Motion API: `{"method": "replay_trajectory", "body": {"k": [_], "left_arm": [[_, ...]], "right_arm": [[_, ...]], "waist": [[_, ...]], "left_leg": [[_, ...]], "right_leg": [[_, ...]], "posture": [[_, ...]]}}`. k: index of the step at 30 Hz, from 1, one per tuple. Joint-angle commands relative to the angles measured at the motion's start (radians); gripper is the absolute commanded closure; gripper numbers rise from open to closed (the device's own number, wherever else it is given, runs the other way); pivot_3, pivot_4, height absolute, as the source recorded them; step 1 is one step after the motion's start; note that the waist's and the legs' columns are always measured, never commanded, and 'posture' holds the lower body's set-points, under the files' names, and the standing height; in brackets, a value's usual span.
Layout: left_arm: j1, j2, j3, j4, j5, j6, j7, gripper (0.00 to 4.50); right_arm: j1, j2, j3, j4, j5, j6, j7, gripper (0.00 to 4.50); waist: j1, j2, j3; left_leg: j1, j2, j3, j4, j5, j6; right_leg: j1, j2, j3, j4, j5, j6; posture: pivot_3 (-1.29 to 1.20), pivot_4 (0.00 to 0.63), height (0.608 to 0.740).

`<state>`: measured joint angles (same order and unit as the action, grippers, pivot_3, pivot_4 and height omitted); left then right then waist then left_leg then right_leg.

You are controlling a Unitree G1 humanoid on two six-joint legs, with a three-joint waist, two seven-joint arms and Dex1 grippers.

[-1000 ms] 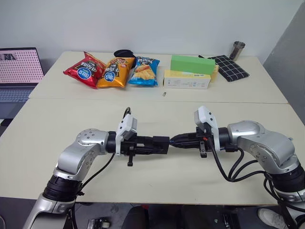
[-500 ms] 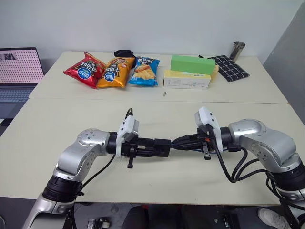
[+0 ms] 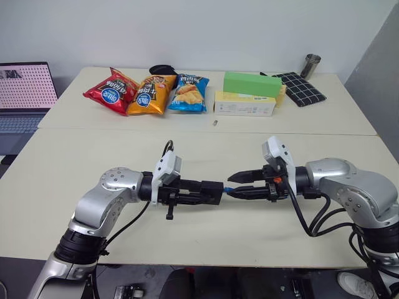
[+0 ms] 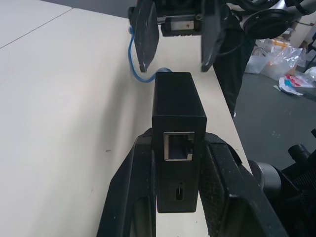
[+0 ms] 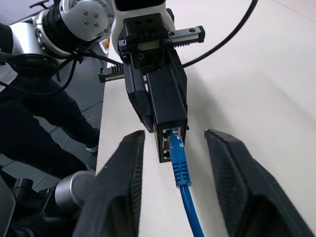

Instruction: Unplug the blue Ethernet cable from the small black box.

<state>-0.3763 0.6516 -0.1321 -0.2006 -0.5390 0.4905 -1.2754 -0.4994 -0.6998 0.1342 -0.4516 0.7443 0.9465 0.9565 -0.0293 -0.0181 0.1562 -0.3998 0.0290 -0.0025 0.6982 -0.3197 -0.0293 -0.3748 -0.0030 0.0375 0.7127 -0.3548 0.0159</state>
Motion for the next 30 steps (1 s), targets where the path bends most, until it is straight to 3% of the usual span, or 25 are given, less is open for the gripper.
{"method": "replay_trajectory", "body": {"k": [1,12,15,20,30], "left_arm": [[-0.013,-0.001,0.001,-0.032,-0.001,-0.018,-0.001,3.72],[-0.013,-0.003,0.001,-0.030,0.005,-0.022,-0.004,3.72],[-0.009,-0.001,0.002,-0.033,0.005,-0.023,-0.004,3.72],[-0.005,0.001,0.002,-0.035,0.007,-0.026,-0.005,3.72],[0.008,0.018,-0.008,-0.050,0.001,-0.031,-0.038,3.72]], "right_arm": [[0.029,0.010,-0.005,-0.053,0.009,0.010,-0.042,2.53],[0.002,0.032,0.030,-0.023,-0.018,0.001,-0.062,2.53],[-0.009,0.036,0.028,-0.012,-0.010,0.006,-0.060,3.07],[-0.020,0.030,0.035,-0.004,-0.011,0.006,-0.045,4.38],[-0.048,0.018,0.042,0.025,-0.018,0.012,-0.009,4.48]], "waist": [[0.000,0.000,0.000],[0.000,0.000,0.000],[0.000,0.000,0.000],[0.000,0.000,0.000],[0.000,0.000,0.000]], "left_leg": [[0.000,0.000,0.000,0.000,0.000,0.000],[0.000,0.000,0.000,0.000,0.000,0.000],[0.000,0.000,0.000,0.000,0.000,0.000],[0.000,0.000,0.000,0.000,0.000,0.000],[0.000,0.000,0.000,0.000,0.000,0.000]], "right_leg": [[0.000,0.000,0.000,0.000,0.000,0.000],[0.000,0.000,0.000,0.000,0.000,0.000],[0.000,0.000,0.000,0.000,0.000,0.000],[0.000,0.000,0.000,0.000,0.000,0.000],[0.000,0.000,0.000,0.000,0.000,0.000]], "posture": [[0.00,0.150,0.740],[0.00,0.150,0.740],[0.00,0.150,0.740],[0.00,0.150,0.740],[0.00,0.150,0.740]]}}
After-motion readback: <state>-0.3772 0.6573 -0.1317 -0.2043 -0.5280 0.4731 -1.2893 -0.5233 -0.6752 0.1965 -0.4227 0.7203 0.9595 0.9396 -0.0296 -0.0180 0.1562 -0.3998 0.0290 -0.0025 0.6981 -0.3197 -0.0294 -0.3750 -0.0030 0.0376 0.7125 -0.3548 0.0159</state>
